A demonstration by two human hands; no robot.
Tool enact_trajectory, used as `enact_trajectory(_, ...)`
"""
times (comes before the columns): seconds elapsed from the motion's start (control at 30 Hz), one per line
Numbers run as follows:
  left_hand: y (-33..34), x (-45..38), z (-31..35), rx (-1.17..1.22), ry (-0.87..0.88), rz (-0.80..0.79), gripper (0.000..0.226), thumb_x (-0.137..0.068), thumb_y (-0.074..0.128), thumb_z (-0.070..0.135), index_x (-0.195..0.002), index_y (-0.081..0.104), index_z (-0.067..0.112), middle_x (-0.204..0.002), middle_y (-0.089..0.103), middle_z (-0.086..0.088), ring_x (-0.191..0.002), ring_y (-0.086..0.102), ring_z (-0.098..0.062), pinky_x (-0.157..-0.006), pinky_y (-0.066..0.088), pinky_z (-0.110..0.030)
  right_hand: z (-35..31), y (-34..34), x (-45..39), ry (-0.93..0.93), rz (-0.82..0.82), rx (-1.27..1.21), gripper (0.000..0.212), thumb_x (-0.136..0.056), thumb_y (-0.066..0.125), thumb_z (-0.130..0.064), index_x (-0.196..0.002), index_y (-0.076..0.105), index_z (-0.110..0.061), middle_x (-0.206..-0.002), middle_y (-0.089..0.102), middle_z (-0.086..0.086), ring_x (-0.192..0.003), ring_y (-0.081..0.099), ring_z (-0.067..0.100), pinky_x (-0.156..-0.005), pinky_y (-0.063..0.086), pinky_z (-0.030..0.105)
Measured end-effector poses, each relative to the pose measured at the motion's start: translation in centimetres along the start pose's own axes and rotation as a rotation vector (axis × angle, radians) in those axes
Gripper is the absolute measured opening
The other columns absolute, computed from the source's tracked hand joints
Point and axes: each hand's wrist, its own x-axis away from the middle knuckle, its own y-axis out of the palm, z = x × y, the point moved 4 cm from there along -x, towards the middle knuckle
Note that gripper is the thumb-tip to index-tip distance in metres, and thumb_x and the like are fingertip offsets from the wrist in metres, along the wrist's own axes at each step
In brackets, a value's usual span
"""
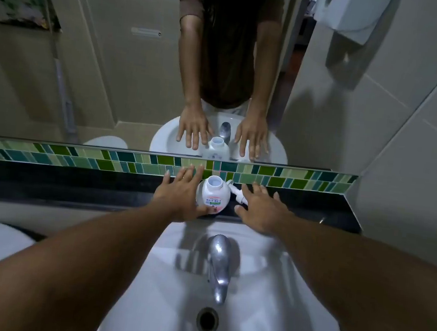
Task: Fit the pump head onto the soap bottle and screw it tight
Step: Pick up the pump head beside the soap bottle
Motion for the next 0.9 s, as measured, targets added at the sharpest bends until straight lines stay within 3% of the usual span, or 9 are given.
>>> enact_trajectory(0.2, 1.4, -1.7, 0.4, 0.155, 0.03, 0.011, 0.126, -0.083, 0.061, 0.079, -0.167, -0.011, 0.02, -0.177, -0.003, -0.007, -0.163, 0.001, -0.024, -0.13, 0.009, -0.05, 0.4, 1.7, -1.0, -0.012, -0.011, -0.014, 0.073, -0.105, 0.042, -0.047, -0.166, 0.012, -0.022, -0.174, 0.011, 0.013, -0.16, 0.009, 0.031, -0.126, 0.01, 0.06)
enact_trajectory(0.37, 2.3, -2.5, 0.5, 0.305, 0.021, 0.061, 0.125, -0.08, 0.075, 0.068, -0.168, 0.002, 0.017, -0.177, 0.012, -0.005, -0.161, 0.016, -0.026, -0.128, 0.014, -0.049, 0.0, 2.0, -1.7, -0.021, 0.066, -0.076, 0.061, -0.102, 0.051, -0.037, -0.156, 0.031, -0.018, -0.16, 0.037, 0.013, -0.148, 0.037, 0.034, -0.115, 0.033, 0.059)
enact_trajectory(0.43, 2.5, -2.6, 0.7, 0.382, 0.016, 0.086, 0.12, -0.076, 0.081, 0.064, -0.166, 0.013, 0.021, -0.173, 0.026, -0.002, -0.156, 0.029, -0.031, -0.124, 0.026, -0.051, -0.3, 1.9, -2.0, -0.032, 0.118, -0.09, 0.046, -0.101, 0.053, -0.034, -0.143, 0.042, -0.017, -0.147, 0.047, 0.01, -0.136, 0.049, 0.035, -0.103, 0.043, 0.053)
enact_trajectory(0.5, 2.6, -2.6, 0.7, 0.445, 0.004, 0.137, 0.109, -0.072, 0.086, 0.058, -0.16, 0.028, 0.03, -0.161, 0.047, 0.003, -0.142, 0.047, -0.032, -0.11, 0.043, -0.049, -0.6, 1.8, -2.2, -0.033, 0.145, -0.095, 0.04, -0.101, 0.054, -0.033, -0.136, 0.044, -0.017, -0.142, 0.051, 0.009, -0.129, 0.055, 0.036, -0.094, 0.047, 0.049)
enact_trajectory(0.57, 2.6, -2.5, 0.8, 0.518, 0.001, 0.178, 0.088, -0.071, 0.089, 0.05, -0.146, 0.045, 0.036, -0.14, 0.064, 0.008, -0.126, 0.059, -0.027, -0.097, 0.051, -0.043, -0.8, 1.8, -2.5, -0.025, 0.164, -0.079, 0.04, -0.102, 0.056, -0.033, -0.136, 0.043, -0.017, -0.14, 0.054, 0.009, -0.124, 0.059, 0.038, -0.089, 0.048, 0.047)
enact_trajectory(0.67, 2.7, -2.4, 1.1, 0.596, 0.004, 0.204, 0.07, -0.069, 0.092, 0.04, -0.13, 0.059, 0.034, -0.12, 0.073, 0.009, -0.109, 0.065, -0.021, -0.088, 0.053, -0.037, -0.8, 1.8, -2.7, 0.003, 0.204, -0.067, 0.038, -0.101, 0.062, -0.032, -0.131, 0.044, -0.017, -0.133, 0.06, 0.011, -0.118, 0.063, 0.039, -0.08, 0.045, 0.043)
enact_trajectory(0.8, 3.0, -2.7, 1.1, 0.7, -0.037, 0.209, 0.068, -0.066, 0.097, 0.028, -0.126, 0.065, 0.026, -0.111, 0.073, 0.007, -0.102, 0.066, -0.02, -0.086, 0.05, -0.03, -0.3, 2.0, -2.9, 0.034, 0.246, -0.139, 0.037, -0.099, 0.066, -0.028, -0.126, 0.046, -0.013, -0.126, 0.062, 0.015, -0.111, 0.063, 0.041, -0.073, 0.041, 0.039)
enact_trajectory(0.9, 3.1, -2.9, 0.9, 0.723, -0.066, 0.206, 0.073, -0.064, 0.099, 0.026, -0.128, 0.065, 0.024, -0.114, 0.074, 0.002, -0.103, 0.067, -0.021, -0.091, 0.053, -0.032, 0.3, 2.2, -2.8, 0.068, 0.269, -0.251, 0.037, -0.099, 0.067, -0.026, -0.129, 0.05, -0.01, -0.128, 0.057, 0.016, -0.112, 0.061, 0.043, -0.077, 0.043, 0.04)
